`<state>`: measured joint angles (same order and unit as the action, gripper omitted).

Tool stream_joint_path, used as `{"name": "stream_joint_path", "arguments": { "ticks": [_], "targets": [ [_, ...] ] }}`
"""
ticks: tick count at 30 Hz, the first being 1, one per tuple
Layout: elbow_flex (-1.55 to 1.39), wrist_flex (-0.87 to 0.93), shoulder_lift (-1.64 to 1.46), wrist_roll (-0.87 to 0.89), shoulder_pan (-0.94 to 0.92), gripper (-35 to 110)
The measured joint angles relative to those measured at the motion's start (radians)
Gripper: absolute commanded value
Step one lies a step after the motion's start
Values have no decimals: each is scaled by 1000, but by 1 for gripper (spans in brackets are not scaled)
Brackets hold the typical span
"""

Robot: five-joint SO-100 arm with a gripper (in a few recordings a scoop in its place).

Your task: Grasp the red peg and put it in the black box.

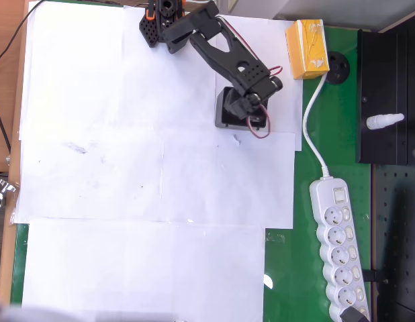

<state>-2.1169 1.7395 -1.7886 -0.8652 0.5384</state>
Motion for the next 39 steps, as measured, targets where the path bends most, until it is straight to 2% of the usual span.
{"name": "stream_joint_path", "arguments": {
  "ticks": [7,11,16,20,27,34,39],
  "targets": [
    [465,-97,485,-437,-268,0],
    [897,-270,707,-612,-477,0],
    [1394,-581,904,-699,-612,0],
    [1709,-696,1117,-703,-612,0],
    [2049,-657,1620,-732,-586,0],
    [2097,-476,1858,-818,-632,0],
    [2097,-403,1908,-749,-607,0]
  ]
}}
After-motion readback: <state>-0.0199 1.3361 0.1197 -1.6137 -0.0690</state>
